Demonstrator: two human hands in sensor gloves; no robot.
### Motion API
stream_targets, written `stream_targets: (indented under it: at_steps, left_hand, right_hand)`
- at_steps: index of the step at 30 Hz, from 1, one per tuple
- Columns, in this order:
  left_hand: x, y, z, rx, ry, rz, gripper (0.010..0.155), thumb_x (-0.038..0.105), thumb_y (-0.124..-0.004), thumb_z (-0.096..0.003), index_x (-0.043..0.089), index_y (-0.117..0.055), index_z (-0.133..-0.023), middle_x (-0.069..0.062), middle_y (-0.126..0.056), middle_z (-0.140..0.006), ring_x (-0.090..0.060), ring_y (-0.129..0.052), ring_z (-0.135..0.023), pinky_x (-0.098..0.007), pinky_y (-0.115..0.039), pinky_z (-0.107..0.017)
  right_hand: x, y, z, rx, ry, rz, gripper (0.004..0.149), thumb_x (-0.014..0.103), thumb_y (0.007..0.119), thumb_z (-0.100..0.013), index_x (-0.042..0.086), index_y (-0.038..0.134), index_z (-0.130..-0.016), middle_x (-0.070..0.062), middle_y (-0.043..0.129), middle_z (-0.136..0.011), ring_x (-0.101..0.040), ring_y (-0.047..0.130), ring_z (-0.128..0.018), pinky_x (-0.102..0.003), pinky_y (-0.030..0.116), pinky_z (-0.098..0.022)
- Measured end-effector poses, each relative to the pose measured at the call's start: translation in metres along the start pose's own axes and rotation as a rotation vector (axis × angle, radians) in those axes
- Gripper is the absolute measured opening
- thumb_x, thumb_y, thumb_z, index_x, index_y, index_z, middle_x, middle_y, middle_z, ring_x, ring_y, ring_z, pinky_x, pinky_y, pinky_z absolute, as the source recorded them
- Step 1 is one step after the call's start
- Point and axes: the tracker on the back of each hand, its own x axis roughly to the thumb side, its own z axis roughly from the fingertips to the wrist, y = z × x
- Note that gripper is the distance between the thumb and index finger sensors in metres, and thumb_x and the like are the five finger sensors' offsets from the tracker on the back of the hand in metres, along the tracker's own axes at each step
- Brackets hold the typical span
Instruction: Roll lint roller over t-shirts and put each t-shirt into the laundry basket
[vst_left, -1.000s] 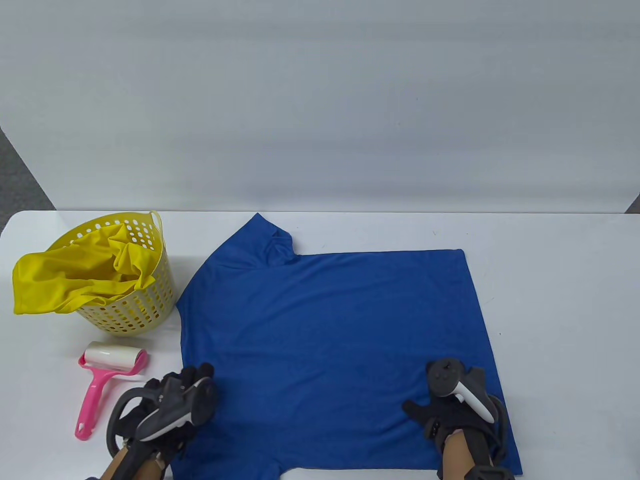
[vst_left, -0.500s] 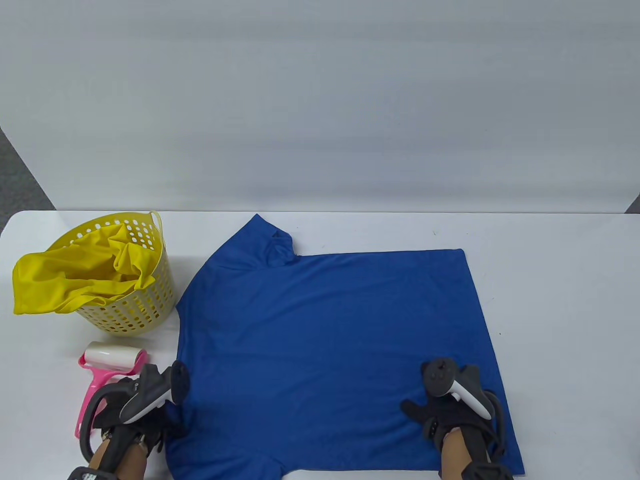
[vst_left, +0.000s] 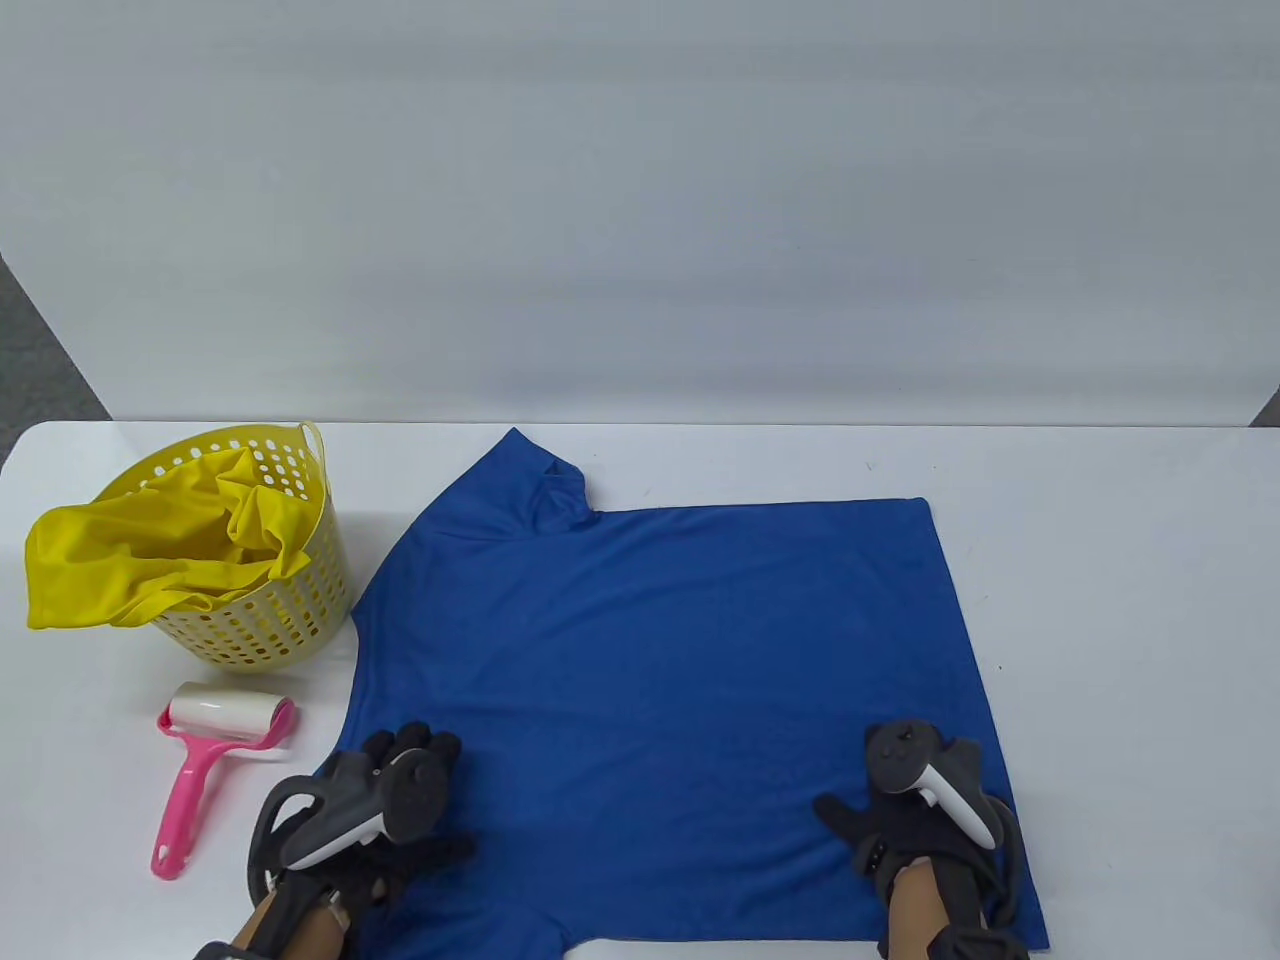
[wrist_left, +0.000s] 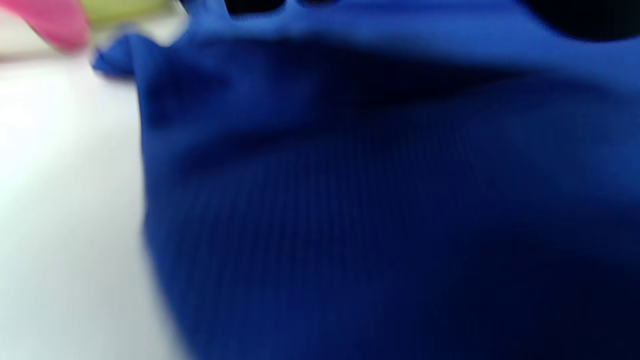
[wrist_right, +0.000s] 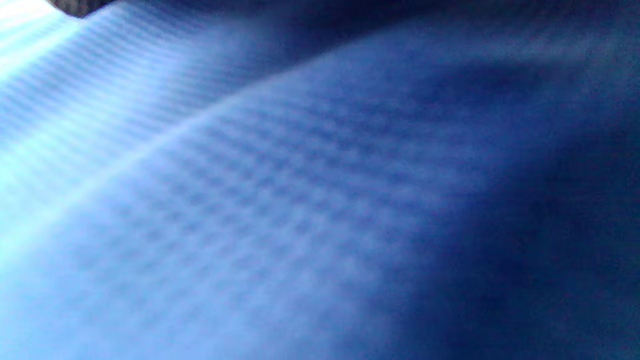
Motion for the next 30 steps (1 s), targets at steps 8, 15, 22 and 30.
stream_targets:
  at_steps: [8,15,22,30]
  left_hand:
    - [-0.024,-0.013,-0.008,-0.175,0.006,0.063,0.128,0.072,-0.089,-0.0133,0.037,-0.004,-0.103,-0.009,0.006,-0.113,-0.052,-0.001,-0.107,-0.077,-0.023,-0.075]
    - [-0.018,-0.012,-0.003,-0.118,-0.02,0.061,0.117,0.074,-0.082,-0.0226,0.04,-0.005,-0.104,-0.008,0.002,-0.118,-0.051,-0.004,-0.112,-0.077,-0.021,-0.077]
    - [0.013,-0.007,0.0,-0.045,-0.105,0.011,0.112,0.078,-0.071,-0.0252,0.041,0.0,-0.104,-0.006,0.005,-0.118,-0.05,0.0,-0.111,-0.077,-0.02,-0.076]
    - [0.009,-0.02,-0.009,-0.168,-0.095,0.009,0.121,0.078,-0.078,-0.0191,0.04,0.002,-0.101,-0.006,0.013,-0.111,-0.051,0.007,-0.106,-0.082,-0.021,-0.072]
  right_hand:
    - [0.008,0.002,0.006,0.06,0.009,0.054,0.093,0.07,0.062,-0.037,0.028,0.001,-0.094,-0.017,-0.013,-0.099,-0.054,-0.009,-0.086,-0.082,0.015,-0.052]
    - [0.015,0.005,0.009,0.016,-0.005,0.066,0.091,0.069,0.06,-0.039,0.027,0.002,-0.096,-0.02,-0.01,-0.101,-0.055,-0.006,-0.088,-0.081,0.013,-0.052]
    - [0.042,0.01,0.01,0.01,-0.109,0.143,0.09,0.068,0.059,-0.04,0.028,0.001,-0.095,-0.019,-0.012,-0.101,-0.055,-0.008,-0.087,-0.082,0.012,-0.051]
    - [0.039,0.017,0.005,0.065,-0.111,0.105,0.09,0.069,0.058,-0.039,0.029,-0.001,-0.094,-0.017,-0.015,-0.099,-0.054,-0.012,-0.085,-0.082,0.011,-0.05]
